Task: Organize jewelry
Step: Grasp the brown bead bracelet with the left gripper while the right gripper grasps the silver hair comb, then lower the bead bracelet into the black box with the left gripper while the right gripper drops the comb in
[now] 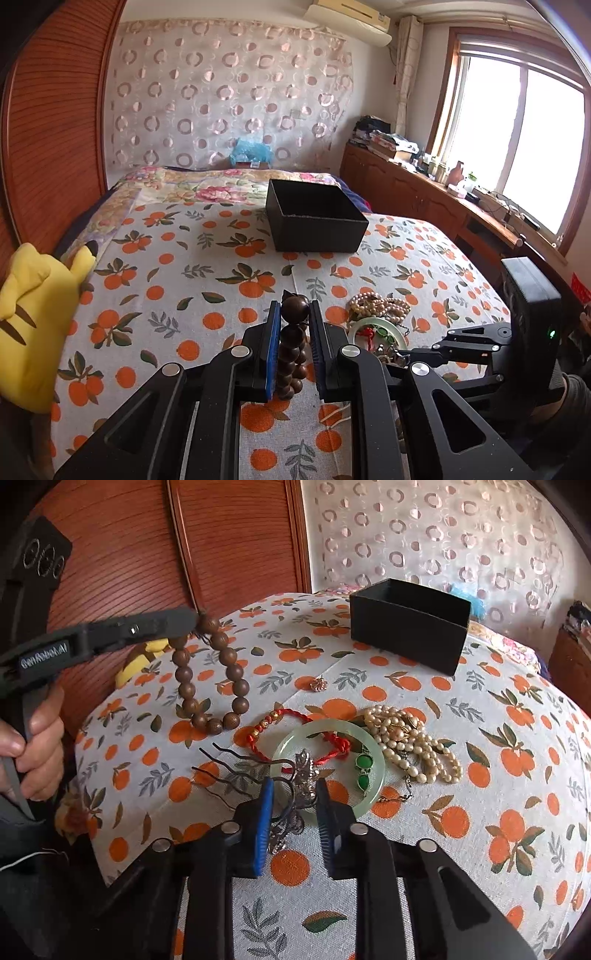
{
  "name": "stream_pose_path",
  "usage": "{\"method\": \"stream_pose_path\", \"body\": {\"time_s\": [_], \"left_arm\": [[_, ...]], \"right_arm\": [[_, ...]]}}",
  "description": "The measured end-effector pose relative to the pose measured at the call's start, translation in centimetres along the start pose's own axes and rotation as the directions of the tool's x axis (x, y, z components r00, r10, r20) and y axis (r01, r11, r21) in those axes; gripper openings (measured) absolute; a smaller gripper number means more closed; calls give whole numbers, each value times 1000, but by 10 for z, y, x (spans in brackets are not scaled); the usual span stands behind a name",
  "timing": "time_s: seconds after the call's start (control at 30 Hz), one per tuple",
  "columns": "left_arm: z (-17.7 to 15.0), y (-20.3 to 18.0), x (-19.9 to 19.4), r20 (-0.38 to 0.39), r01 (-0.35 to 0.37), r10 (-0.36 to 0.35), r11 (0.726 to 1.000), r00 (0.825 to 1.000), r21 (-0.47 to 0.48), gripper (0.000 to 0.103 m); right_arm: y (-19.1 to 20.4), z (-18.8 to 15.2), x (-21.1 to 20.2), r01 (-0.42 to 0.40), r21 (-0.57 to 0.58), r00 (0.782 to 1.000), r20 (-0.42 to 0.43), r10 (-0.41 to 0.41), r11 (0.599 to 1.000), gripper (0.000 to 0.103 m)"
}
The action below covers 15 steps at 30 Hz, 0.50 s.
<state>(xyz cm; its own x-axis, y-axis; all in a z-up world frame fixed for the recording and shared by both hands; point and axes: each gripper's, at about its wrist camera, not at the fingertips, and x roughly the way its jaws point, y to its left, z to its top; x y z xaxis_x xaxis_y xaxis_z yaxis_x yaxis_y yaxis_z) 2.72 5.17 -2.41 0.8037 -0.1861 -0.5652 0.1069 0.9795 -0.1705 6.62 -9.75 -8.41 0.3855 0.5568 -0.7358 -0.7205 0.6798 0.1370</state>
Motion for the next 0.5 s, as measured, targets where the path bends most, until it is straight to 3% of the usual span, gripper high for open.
{"method": "stream_pose_path", "body": {"time_s": [0.2,0.5], "left_arm": [[0,0,2,-9,5,-5,1000,1000,-1,14],[7,-6,7,-4,10,-10,1000,1000,18,14]], "right_arm": [[-7,3,-14,-26,30,999,48,25,999,14],[-12,9,-30,-33,21,995,100,31,999,11]]}}
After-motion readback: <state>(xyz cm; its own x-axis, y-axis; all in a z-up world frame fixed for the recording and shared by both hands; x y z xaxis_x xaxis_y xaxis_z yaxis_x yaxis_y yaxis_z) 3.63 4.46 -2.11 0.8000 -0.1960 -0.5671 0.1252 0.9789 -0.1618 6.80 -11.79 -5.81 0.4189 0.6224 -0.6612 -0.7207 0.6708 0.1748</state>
